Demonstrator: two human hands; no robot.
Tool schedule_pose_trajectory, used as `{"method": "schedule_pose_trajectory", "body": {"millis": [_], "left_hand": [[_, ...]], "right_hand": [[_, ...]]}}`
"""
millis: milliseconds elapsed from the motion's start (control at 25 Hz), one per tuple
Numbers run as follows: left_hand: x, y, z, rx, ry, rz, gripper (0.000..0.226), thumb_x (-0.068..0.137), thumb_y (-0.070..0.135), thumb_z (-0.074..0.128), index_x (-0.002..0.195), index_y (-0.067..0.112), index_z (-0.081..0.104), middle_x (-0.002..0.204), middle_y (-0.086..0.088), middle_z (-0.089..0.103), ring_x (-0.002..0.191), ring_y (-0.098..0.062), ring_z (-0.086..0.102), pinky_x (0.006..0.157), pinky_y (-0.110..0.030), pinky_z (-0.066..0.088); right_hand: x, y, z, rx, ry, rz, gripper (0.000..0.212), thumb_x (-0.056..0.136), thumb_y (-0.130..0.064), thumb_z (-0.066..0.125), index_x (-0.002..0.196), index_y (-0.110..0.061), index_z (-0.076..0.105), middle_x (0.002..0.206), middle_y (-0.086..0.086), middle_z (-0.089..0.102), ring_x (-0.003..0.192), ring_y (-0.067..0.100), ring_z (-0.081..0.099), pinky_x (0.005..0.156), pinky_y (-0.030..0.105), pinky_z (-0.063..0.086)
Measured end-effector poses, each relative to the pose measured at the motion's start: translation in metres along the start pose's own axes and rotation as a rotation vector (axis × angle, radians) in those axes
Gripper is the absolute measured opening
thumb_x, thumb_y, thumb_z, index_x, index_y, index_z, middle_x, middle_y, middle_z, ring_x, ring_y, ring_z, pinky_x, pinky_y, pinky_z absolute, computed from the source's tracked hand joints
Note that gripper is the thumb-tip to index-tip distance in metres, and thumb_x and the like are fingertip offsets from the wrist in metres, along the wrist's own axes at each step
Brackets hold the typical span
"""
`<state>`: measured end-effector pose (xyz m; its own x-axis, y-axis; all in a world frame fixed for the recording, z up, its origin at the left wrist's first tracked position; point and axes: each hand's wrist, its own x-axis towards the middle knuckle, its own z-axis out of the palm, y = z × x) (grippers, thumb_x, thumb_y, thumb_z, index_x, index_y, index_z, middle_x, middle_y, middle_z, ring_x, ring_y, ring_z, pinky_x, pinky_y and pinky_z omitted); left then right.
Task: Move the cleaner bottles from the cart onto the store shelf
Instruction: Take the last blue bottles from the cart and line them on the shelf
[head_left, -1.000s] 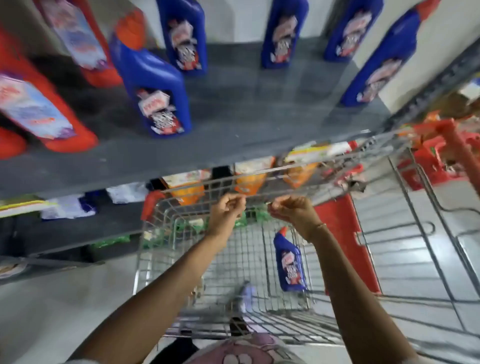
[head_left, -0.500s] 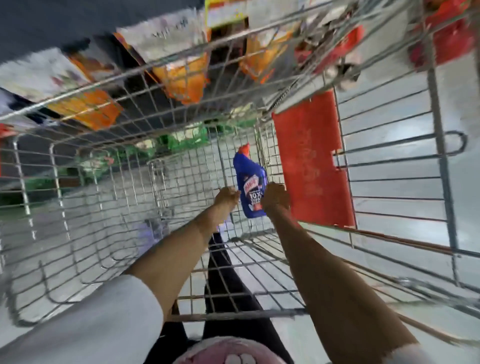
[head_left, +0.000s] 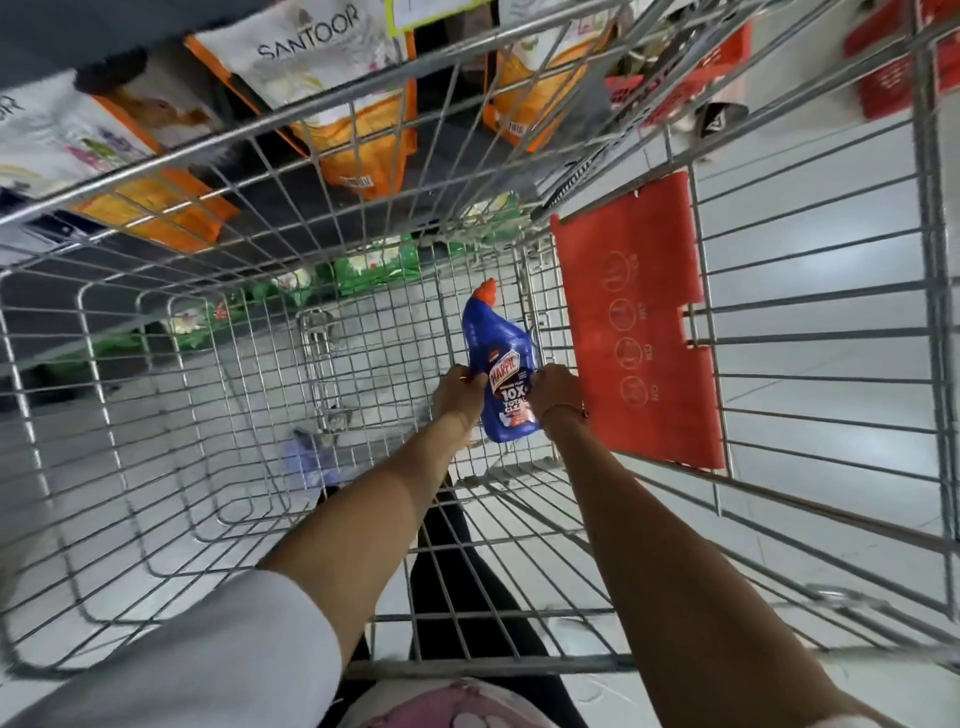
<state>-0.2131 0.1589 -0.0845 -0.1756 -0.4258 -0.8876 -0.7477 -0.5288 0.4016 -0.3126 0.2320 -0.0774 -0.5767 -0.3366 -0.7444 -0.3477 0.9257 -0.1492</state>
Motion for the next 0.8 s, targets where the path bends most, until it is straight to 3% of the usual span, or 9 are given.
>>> {"method": "schedule_pose_trajectory", "body": {"millis": [80,200,280,360,440,600,680,800], "left_hand": [[0.001,-0.002,-0.020,-0.073,-0.058,-0.009,0.010,0.086,0.019,0.053,0.090,0.015,0.062,0.095,-0.016,0.067,0.082,-0.030,0.063,0.070,-0.037,0.054],[-0.027,0.004,-0.062,-0.277,-0.171,0.078,0.008,0.092,0.007,0.049,0.096,0.011,0.054,0.093,-0.014,0.061,0.081,-0.029,0.059,0.069,-0.036,0.051],[-0.046,0.011,-0.086,-0.307,-0.200,0.174,0.009,0.093,0.006,0.046,0.089,0.012,0.052,0.087,-0.006,0.060,0.078,-0.022,0.059,0.070,-0.034,0.051],[-0.067,0.022,-0.107,-0.305,-0.194,0.255,0.013,0.092,0.004,0.048,0.083,0.013,0.052,0.084,-0.005,0.060,0.079,-0.021,0.058,0.070,-0.032,0.053],[-0.083,0.030,-0.127,-0.296,-0.170,0.332,0.012,0.090,-0.001,0.049,0.087,0.010,0.052,0.083,-0.006,0.059,0.077,-0.019,0.056,0.063,-0.025,0.055],[-0.126,0.050,-0.174,-0.296,-0.146,0.519,0.021,0.085,-0.007,0.053,0.083,0.014,0.056,0.067,0.007,0.070,0.069,-0.011,0.061,0.070,-0.028,0.051],[-0.157,0.064,-0.200,-0.322,-0.098,0.630,0.023,0.084,-0.005,0.056,0.083,0.018,0.058,0.062,0.014,0.072,0.061,0.001,0.063,0.066,-0.021,0.052],[-0.200,0.088,-0.228,-0.369,-0.053,0.802,0.020,0.085,-0.002,0.056,0.087,0.017,0.058,0.069,0.011,0.072,0.063,0.004,0.063,0.058,-0.013,0.051]], "right_hand": [[-0.003,0.000,-0.001,0.485,-0.076,0.008,0.021,0.091,-0.007,0.043,0.098,0.003,0.061,0.090,0.022,0.059,0.087,0.030,0.056,0.075,0.038,0.042],[-0.023,-0.013,-0.019,0.995,-0.370,-0.010,0.012,0.093,-0.007,0.047,0.098,-0.008,0.057,0.084,0.007,0.060,0.074,0.017,0.055,0.067,0.029,0.048],[-0.037,-0.025,-0.036,1.013,-0.474,-0.096,0.016,0.091,-0.006,0.049,0.104,-0.003,0.057,0.089,0.006,0.062,0.081,0.016,0.058,0.075,0.028,0.052],[-0.052,-0.037,-0.050,0.957,-0.429,-0.208,0.023,0.090,-0.003,0.051,0.110,0.006,0.055,0.096,0.012,0.062,0.088,0.022,0.059,0.085,0.037,0.051],[-0.071,-0.050,-0.061,0.940,-0.338,-0.291,0.024,0.087,0.003,0.053,0.109,0.011,0.055,0.095,0.015,0.060,0.085,0.022,0.058,0.083,0.037,0.051],[-0.123,-0.087,-0.091,1.042,-0.253,-0.513,0.020,0.071,-0.001,0.060,0.082,-0.015,0.071,0.065,-0.011,0.070,0.063,0.001,0.061,0.060,0.018,0.052],[-0.145,-0.111,-0.117,1.014,-0.232,-0.666,0.028,0.072,0.003,0.059,0.073,-0.020,0.074,0.062,-0.015,0.070,0.061,-0.003,0.059,0.060,0.015,0.051],[-0.162,-0.146,-0.159,0.963,-0.186,-0.839,0.024,0.072,0.002,0.060,0.083,-0.015,0.073,0.070,-0.013,0.071,0.071,0.003,0.062,0.066,0.019,0.053]]}}
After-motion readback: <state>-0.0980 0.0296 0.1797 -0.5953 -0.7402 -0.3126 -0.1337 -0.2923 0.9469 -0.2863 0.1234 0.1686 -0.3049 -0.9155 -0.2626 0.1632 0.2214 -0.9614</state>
